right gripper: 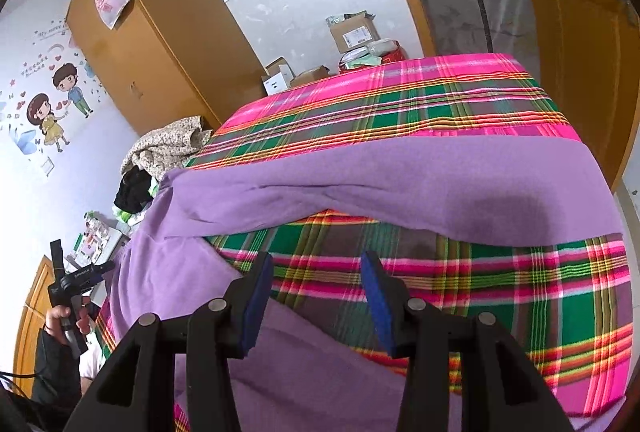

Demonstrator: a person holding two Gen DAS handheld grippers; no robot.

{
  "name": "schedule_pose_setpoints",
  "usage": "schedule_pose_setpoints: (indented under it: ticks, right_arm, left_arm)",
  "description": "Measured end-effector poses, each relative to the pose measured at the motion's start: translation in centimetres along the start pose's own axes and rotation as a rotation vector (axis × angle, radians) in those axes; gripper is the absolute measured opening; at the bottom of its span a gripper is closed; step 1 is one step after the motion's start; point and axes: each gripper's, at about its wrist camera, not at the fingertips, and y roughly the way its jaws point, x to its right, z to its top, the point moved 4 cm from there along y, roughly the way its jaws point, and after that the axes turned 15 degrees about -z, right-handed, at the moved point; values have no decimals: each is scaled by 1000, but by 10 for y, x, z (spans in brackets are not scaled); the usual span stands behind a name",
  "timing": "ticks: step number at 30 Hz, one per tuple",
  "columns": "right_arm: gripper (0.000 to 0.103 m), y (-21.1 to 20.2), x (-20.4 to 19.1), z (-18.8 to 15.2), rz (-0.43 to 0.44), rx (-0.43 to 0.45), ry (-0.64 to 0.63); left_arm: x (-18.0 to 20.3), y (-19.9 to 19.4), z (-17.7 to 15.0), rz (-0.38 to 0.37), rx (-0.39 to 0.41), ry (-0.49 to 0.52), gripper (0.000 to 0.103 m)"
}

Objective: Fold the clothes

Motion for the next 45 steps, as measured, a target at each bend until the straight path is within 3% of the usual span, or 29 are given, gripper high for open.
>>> schedule_pose_setpoints:
  ticks: [2, 6, 16, 17, 18, 21, 23, 24, 28, 33, 36, 41, 43, 45]
  right_arm:
    - [46, -3, -3, -3, 1, 0, -9]
    - [46, -11, -11, -7, 6, 4, -26]
    - [46, -6, -30, -9, 22, -17, -75]
    - [46, -5, -32, -9, 23, -21, -77]
    - [46, -3, -34, -9, 24, -24, -78]
    - [46, 2, -36, -11, 23, -32, -69]
    - [46, 6, -36, -12, 18, -40, -62]
    - [46, 7, -36, -12, 17, -45, -55]
    - [46, 8, -38, -13, 14, -47, -55]
    - [46, 14, -40, -20, 22, -67, -62]
    - [46, 18, -42, -24, 21, -82, -65]
    - [46, 11, -42, -24, 43, -61, -67]
    - [46, 14, -40, -24, 38, -68, -56]
    - [46, 17, -40, -26, 42, -74, -53]
  left_arm:
    - [-1, 1, -3, -26, -13, -3, 60]
    - [-17, 2, -10, -5, -11, -45, 60]
    - [-20, 9, -16, -84, 5, -101, 63]
    - [-19, 10, -14, -90, 11, -106, 57]
    - [-18, 11, -12, -89, 17, -103, 42]
    - [-12, 8, -10, -36, 41, -59, 21]
    - [-7, 0, -9, -15, 64, -42, 10]
    - [-9, -7, -9, -26, 83, -56, 10]
    - [-26, -39, -7, -38, 151, -112, 9]
    - [-43, -29, -19, -38, 89, -122, 11]
    - [-47, -26, -19, -51, 83, -147, 13]
    - [-43, -37, -14, -54, 89, -102, 17]
    - [-34, -41, -14, -21, 88, -60, 21]
    - [-28, -44, -11, 63, 91, -17, 30]
